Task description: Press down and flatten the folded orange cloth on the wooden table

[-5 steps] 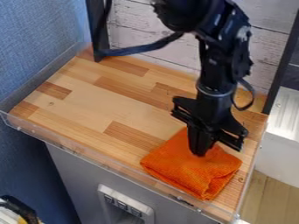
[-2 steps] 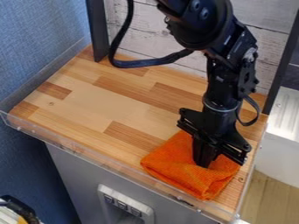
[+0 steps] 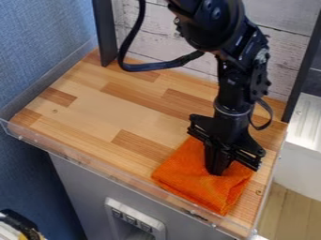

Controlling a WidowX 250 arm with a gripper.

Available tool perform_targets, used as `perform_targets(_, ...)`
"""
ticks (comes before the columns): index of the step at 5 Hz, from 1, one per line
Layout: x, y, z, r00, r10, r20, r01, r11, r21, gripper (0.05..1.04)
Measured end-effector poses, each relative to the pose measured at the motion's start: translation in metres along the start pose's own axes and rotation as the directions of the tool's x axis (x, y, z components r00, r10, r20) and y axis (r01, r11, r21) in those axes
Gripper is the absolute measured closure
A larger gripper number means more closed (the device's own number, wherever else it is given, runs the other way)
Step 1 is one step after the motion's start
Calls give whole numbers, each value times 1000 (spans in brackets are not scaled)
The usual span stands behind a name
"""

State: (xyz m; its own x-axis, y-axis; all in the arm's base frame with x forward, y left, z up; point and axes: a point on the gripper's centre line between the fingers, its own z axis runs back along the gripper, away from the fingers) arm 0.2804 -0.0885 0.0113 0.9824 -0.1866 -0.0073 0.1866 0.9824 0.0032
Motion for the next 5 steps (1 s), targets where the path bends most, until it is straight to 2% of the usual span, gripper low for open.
perform_targets(2,8,7,1,997,79,3,-79,997,-7,1002)
perform_targets(3,14,10,9,994,110,-4,-110,994,-7,852)
perform_targets(4,22,27,23,990,139,-26,-139,990,-5,597)
perform_targets(5,33,48,41,986,164,-30,-164,986,-5,297)
